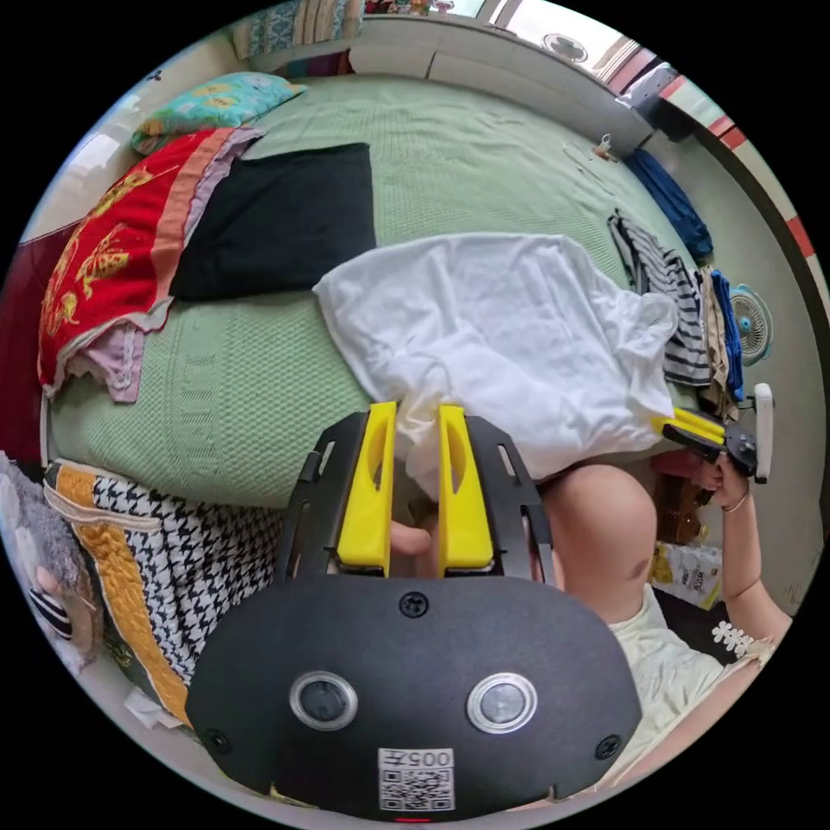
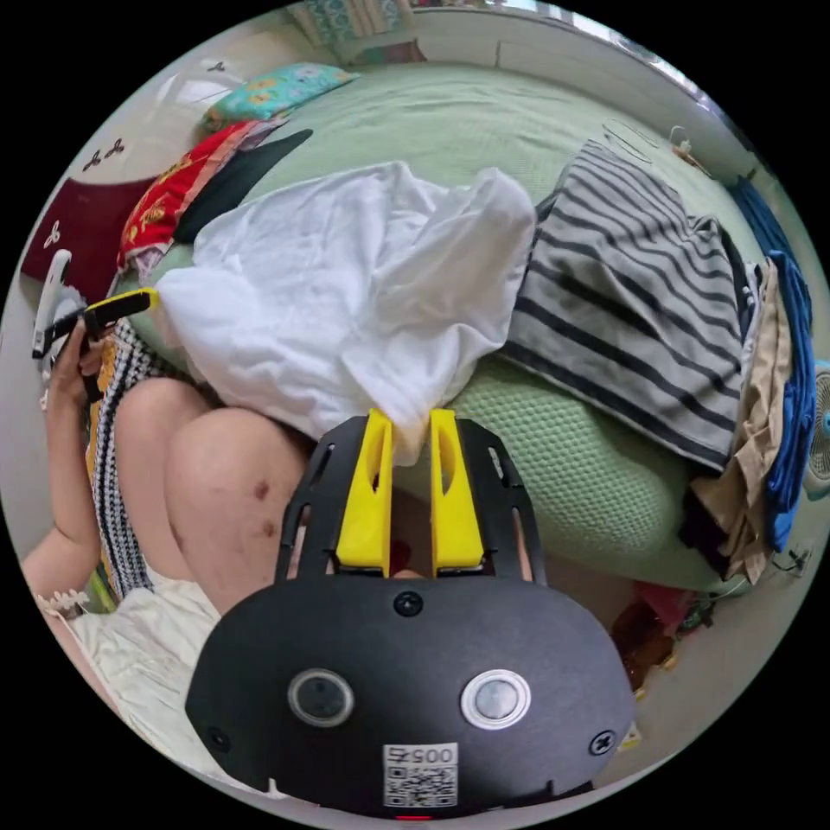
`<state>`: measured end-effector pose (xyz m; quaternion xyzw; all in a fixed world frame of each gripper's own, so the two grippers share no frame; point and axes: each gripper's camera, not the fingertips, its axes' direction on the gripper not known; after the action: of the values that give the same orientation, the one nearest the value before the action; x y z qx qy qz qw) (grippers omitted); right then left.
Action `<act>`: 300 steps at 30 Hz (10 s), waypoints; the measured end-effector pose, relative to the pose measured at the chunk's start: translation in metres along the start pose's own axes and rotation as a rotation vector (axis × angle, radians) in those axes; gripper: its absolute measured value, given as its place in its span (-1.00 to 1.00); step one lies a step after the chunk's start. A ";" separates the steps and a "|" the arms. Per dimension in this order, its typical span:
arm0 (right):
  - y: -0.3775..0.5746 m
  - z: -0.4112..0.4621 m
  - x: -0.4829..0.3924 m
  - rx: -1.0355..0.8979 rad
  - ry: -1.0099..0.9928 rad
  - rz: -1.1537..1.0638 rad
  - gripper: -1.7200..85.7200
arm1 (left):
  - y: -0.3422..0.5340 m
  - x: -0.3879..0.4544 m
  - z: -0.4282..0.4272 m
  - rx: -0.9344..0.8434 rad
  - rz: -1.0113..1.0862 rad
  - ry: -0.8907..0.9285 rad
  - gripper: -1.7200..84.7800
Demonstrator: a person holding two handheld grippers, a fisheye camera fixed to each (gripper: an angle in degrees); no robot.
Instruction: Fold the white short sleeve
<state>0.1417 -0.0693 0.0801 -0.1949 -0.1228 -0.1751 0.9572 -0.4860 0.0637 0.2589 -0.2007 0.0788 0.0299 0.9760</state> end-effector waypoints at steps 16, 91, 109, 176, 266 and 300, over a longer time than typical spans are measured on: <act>-0.107 0.024 -0.080 0.088 0.275 -0.424 -0.70 | -0.097 0.016 0.015 0.167 -0.083 -0.041 -0.69; 0.068 0.013 -0.046 0.436 0.123 0.006 -0.94 | 0.117 0.126 -0.103 0.378 -0.134 -0.079 -0.97; 0.094 -0.019 0.046 0.440 0.129 0.309 -0.99 | 0.117 0.153 -0.124 0.333 0.086 -0.047 -0.82; -0.064 -0.181 0.174 0.216 -0.267 0.234 -0.99 | 0.012 0.244 -0.118 0.270 0.156 -0.252 -0.91; 0.216 -0.035 0.025 0.070 0.134 0.117 -0.94 | 0.186 0.023 -0.119 0.328 -0.166 -0.106 -0.93; -0.238 -0.009 0.248 0.145 0.212 0.558 -0.99 | -0.229 0.155 0.062 0.349 -0.070 0.070 -0.81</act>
<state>0.2773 -0.3493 0.2257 -0.1331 0.0239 0.0843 0.9872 -0.3033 -0.1171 0.3781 -0.0319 0.1099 -0.0255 0.9931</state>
